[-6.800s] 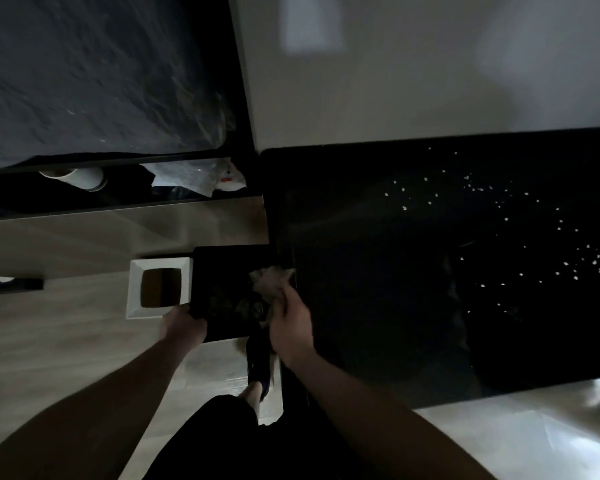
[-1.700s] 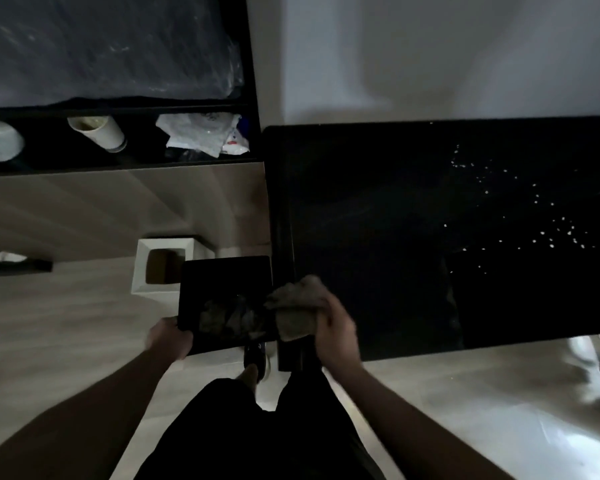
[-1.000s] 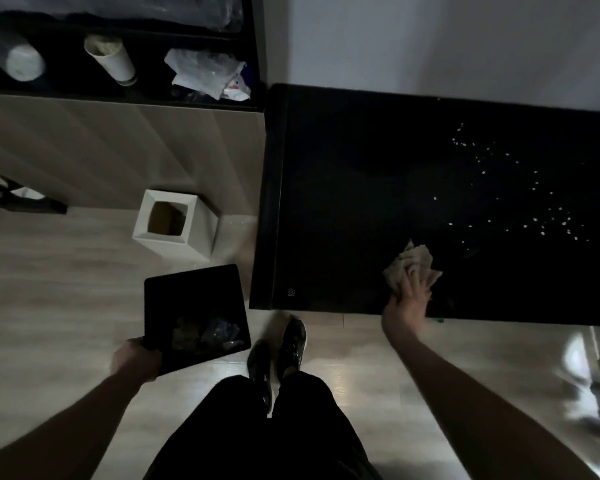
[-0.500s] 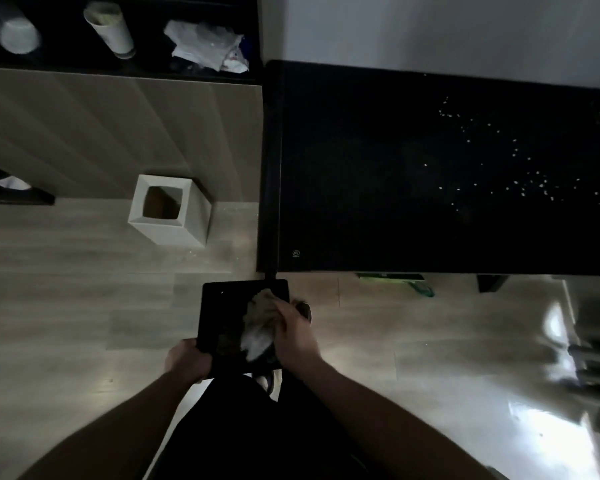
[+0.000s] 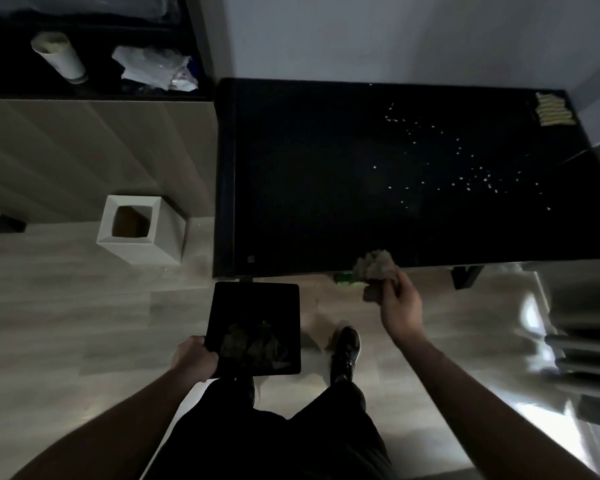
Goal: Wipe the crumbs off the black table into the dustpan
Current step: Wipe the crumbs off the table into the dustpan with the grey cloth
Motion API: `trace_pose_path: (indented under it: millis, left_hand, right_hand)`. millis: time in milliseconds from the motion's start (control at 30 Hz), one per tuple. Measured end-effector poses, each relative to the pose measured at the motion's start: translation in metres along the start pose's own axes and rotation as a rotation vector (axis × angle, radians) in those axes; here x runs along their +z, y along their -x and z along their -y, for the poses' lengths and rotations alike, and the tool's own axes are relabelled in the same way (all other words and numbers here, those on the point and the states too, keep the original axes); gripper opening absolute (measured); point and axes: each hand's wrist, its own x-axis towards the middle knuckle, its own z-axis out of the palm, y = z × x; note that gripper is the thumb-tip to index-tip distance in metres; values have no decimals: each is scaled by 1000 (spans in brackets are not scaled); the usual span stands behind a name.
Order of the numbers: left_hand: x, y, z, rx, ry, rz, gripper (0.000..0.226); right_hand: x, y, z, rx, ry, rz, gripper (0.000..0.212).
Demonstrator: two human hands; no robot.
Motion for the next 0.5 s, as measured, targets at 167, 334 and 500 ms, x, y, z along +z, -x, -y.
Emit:
trace_pose_path:
  millis: [167, 334, 500]
  left_hand:
    - [37, 12, -43, -45, 16, 3, 24]
    - [86, 10, -69, -113, 28, 6, 42]
    - [106, 45, -126, -123, 26, -11, 33]
  right_hand:
    - [-77, -79, 6, -110, 53, -57, 37]
    - [-132, -172, 8, -152, 70, -33, 42]
    - [-143, -277, -5, -312, 233, 16, 43]
